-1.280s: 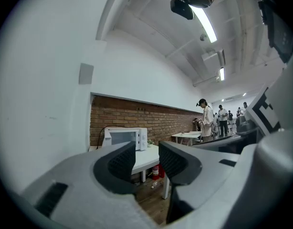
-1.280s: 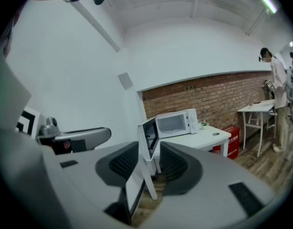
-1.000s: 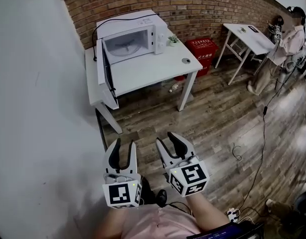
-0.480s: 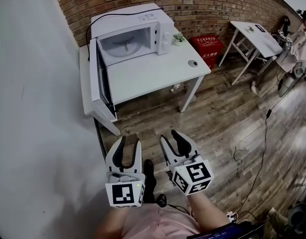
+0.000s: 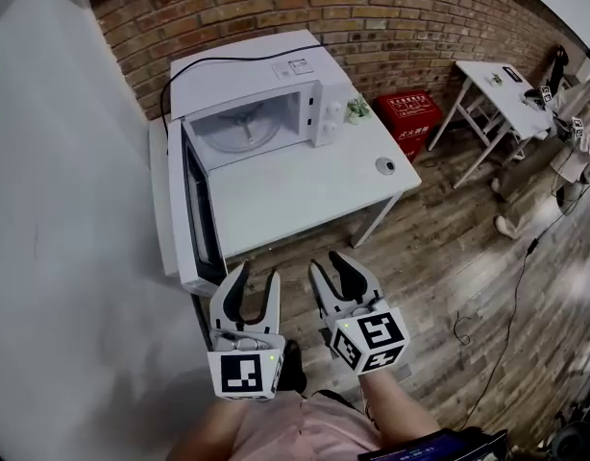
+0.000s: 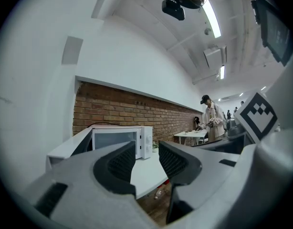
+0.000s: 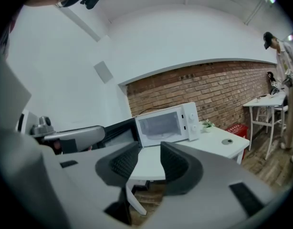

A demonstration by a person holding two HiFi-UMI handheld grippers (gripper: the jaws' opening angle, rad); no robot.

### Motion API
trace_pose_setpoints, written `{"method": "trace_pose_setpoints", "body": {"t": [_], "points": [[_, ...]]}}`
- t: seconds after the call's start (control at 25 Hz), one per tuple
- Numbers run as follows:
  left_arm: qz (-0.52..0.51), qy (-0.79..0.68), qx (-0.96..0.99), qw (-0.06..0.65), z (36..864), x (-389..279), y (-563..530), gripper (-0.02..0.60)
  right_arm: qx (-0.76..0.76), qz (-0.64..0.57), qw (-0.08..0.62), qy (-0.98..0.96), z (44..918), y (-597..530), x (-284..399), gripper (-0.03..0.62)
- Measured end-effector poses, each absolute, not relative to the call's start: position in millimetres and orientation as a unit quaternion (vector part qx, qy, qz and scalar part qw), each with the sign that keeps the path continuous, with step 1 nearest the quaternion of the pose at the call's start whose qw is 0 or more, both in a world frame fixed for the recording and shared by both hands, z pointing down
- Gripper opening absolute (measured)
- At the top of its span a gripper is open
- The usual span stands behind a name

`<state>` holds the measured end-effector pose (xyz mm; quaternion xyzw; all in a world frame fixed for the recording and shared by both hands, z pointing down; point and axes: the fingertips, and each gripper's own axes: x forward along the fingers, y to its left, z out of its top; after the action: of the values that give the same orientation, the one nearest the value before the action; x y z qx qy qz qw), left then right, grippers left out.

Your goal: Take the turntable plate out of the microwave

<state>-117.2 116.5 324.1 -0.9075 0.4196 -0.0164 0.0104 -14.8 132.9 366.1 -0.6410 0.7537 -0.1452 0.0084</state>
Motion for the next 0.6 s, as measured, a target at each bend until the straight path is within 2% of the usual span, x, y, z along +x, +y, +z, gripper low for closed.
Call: {"method": "trace_pose_setpoints", "body": {"t": [0.32, 0.6], "points": [[-0.018, 0.418, -0.908, 0.031, 319, -104, 66, 0.155, -0.645, -0.142, 0.024, 0.751, 355, 83, 5, 0.144], [-0.041, 0.442, -0.896, 0.020, 343, -86, 27, 0.156, -0.626, -0.157, 0.023, 0.763, 374, 35, 31, 0.143]]}}
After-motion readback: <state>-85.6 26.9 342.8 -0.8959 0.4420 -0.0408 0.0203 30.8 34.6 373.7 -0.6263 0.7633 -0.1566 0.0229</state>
